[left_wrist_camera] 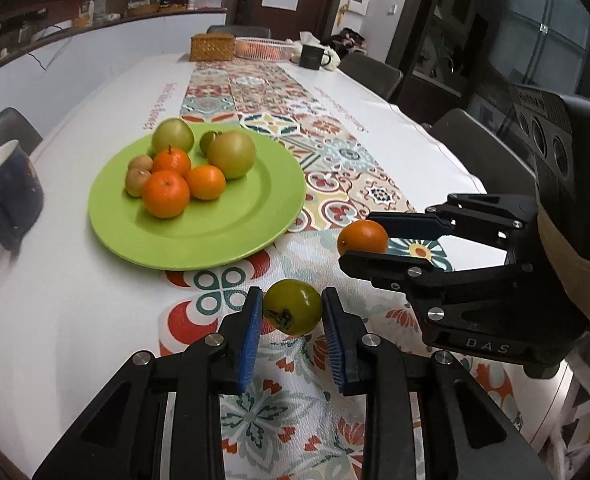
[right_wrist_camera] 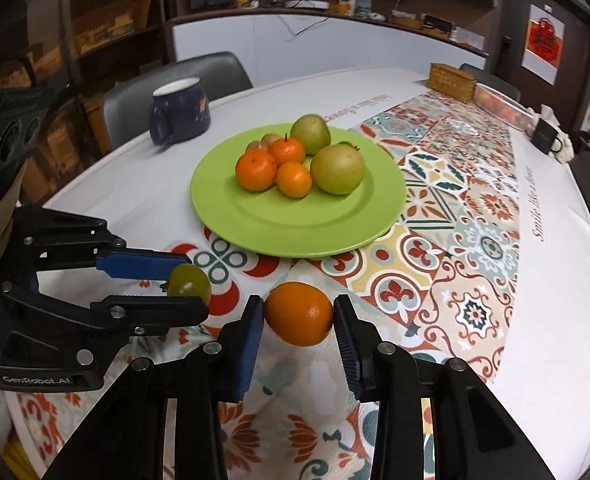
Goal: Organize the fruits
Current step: 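Carry the tomato and orange onto the green plate and open both tools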
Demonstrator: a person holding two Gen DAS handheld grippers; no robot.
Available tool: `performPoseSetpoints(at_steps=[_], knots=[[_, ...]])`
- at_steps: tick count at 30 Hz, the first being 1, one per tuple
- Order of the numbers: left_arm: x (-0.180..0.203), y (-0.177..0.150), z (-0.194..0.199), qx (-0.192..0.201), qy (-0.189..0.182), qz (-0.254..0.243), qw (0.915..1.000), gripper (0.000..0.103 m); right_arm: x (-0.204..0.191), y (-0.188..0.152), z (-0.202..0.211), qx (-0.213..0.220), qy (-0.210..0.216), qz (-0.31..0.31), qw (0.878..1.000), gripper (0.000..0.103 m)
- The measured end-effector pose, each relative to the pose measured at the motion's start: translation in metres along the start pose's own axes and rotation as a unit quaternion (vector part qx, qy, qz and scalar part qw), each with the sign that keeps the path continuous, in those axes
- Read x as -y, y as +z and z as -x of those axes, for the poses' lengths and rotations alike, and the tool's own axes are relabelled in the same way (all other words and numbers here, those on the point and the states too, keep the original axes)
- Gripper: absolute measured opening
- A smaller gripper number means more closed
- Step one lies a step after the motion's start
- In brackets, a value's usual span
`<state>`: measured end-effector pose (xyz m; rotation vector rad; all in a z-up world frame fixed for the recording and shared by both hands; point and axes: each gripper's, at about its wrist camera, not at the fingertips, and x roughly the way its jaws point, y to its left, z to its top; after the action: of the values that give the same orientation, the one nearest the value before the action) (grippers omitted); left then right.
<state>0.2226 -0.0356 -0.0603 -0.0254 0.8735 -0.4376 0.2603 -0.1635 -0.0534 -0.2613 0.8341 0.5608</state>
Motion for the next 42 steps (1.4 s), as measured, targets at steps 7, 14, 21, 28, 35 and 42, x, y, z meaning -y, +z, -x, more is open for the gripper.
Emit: performPoseSetpoints(at_steps=[7,14,21,28,35,42], knots=[[0.004,0.001,0.022,0.024,0.01,0.002,0.9997,0.03,-0.006,0.002,0.023,0.031,-0.011,-0.028,0.999,0.037],[0.007,0.007,0.043,0.047,0.027,0.002,0.9985,0.03,-0.009,0.008,0.045,0.059,-0.026,-0.043,0.997,0.037],[0.007,0.018,0.061,0.071,0.062,0.0,0.9955,0.03,-0.011,0.017,0.064,0.091,-0.044,-0.061,0.993,0.037],[0.005,0.029,0.07,0.093,0.075,0.001,0.9928,0.03,-0.012,0.027,0.074,0.113,-0.055,-0.073,0.989,0.037],[-0.001,0.041,0.066,0.099,0.087,0.004,0.9913,0.03,-0.011,0.038,0.069,0.118,-0.059,-0.082,0.988,0.037],[-0.013,0.053,0.053,0.092,0.081,0.017,0.9923,0.03,-0.005,0.053,0.054,0.113,-0.06,-0.09,0.988,0.037]])
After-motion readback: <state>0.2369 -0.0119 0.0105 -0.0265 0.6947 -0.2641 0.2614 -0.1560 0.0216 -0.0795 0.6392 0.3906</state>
